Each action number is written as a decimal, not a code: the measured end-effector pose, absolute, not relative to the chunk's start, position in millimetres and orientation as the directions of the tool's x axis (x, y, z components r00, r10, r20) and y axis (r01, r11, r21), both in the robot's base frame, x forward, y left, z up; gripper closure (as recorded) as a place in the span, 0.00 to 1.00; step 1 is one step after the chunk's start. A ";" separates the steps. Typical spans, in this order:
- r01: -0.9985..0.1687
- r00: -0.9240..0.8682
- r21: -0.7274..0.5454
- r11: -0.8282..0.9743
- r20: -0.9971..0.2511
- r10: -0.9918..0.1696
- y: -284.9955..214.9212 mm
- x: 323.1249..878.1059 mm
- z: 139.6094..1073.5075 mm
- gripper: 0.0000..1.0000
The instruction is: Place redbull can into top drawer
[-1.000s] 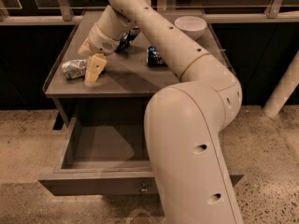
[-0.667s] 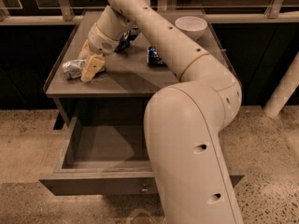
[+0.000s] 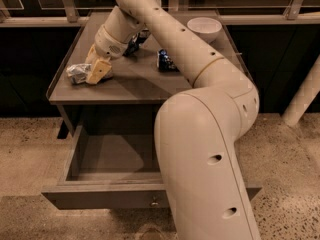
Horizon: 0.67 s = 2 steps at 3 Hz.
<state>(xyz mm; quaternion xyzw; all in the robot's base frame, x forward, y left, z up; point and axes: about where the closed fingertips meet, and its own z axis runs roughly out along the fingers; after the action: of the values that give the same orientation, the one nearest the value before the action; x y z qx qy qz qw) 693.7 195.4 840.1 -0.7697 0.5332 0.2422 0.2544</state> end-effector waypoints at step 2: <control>-0.943 0.317 -0.133 -0.306 -0.646 -0.695 196.8 693.3 839.2 1.00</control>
Offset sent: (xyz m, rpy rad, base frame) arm -0.0018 0.0006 0.0013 0.0107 0.0002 0.0211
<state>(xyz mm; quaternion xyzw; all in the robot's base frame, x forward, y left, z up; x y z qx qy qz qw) 693.3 196.8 839.2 -0.7705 0.5311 0.2438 0.2543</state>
